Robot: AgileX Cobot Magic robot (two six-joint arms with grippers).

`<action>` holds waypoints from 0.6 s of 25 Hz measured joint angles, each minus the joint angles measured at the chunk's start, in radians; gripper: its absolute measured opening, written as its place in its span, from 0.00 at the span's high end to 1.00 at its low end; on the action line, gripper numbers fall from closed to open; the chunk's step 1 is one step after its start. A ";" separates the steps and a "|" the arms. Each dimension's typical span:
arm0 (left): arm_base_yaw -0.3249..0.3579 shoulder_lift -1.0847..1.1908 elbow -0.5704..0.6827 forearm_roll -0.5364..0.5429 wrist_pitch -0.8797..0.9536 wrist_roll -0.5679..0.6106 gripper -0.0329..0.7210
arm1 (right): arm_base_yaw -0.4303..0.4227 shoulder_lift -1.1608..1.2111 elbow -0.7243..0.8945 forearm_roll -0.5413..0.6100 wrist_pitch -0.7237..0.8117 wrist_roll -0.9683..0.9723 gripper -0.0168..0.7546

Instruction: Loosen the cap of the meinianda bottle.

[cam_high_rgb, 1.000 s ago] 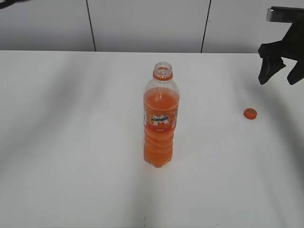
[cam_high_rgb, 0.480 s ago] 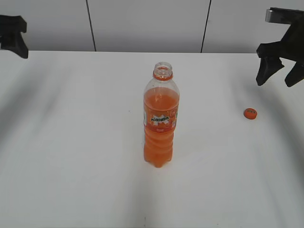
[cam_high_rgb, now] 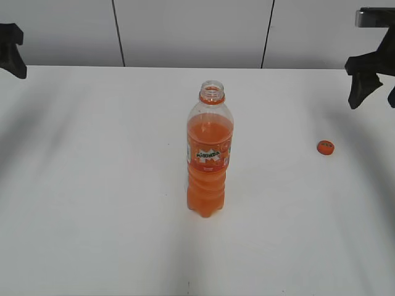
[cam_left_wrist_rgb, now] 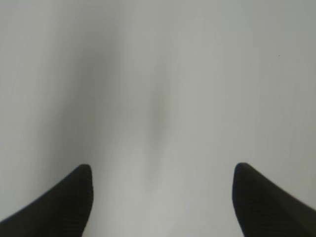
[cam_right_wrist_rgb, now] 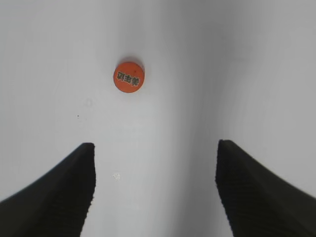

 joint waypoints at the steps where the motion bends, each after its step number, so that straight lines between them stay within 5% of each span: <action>1: 0.000 0.000 0.000 0.002 -0.003 0.001 0.26 | 0.000 -0.009 0.000 -0.008 -0.004 0.000 0.24; 15: 0.000 -0.014 0.000 0.054 -0.060 0.003 0.26 | 0.000 -0.159 0.000 -0.098 -0.025 0.002 0.24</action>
